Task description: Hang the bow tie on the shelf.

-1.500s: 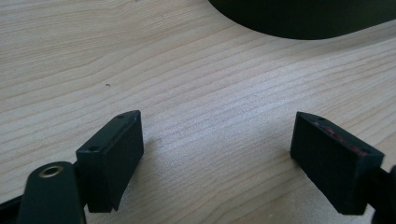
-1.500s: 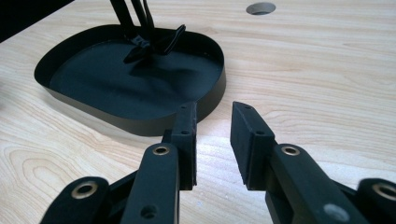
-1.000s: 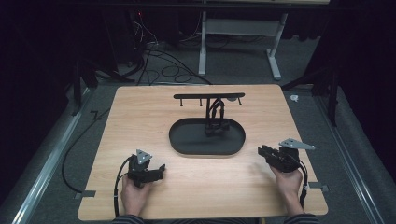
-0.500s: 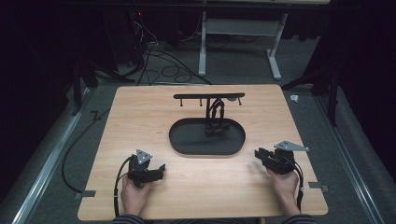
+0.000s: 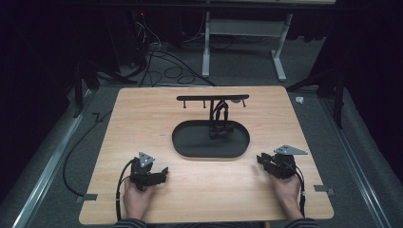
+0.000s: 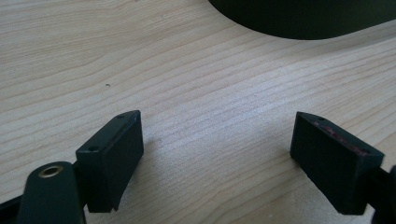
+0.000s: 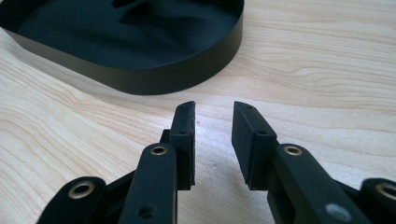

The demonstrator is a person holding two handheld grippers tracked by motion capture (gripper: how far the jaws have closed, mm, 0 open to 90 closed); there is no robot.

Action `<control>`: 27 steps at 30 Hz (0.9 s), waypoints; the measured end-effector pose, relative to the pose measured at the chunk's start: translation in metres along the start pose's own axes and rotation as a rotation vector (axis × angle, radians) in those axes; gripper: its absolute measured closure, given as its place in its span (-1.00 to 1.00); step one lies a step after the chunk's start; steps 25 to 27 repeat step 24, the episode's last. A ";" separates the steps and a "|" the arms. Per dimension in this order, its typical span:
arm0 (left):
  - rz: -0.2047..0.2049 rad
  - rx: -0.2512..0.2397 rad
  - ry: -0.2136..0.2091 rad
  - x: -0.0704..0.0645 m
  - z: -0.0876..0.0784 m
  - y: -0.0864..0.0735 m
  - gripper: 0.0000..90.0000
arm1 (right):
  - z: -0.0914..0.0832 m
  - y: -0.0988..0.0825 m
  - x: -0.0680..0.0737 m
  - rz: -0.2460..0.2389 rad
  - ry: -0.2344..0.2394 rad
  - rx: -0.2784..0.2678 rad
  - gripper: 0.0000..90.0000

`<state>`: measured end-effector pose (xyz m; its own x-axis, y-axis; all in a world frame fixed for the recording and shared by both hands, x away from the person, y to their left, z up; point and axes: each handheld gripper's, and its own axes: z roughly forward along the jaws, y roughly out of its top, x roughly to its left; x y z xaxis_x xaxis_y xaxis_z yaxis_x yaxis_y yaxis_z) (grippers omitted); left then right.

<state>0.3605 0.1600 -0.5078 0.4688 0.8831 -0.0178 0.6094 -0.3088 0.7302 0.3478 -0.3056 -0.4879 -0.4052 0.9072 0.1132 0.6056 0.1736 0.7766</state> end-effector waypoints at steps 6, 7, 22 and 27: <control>0.000 0.000 0.000 0.000 0.000 0.000 -0.61 | 0.004 -0.003 0.002 -0.019 -0.020 0.013 0.54; 0.000 0.000 0.000 0.000 0.000 0.000 -0.61 | 0.005 -0.003 0.003 -0.021 -0.021 0.016 0.53; -0.001 -0.002 0.001 0.000 0.000 0.000 -0.61 | 0.015 -0.007 0.012 -0.114 -0.067 0.071 0.14; -0.001 -0.003 0.002 0.000 0.000 0.000 -0.61 | 0.015 -0.007 0.013 -0.114 -0.075 0.072 0.11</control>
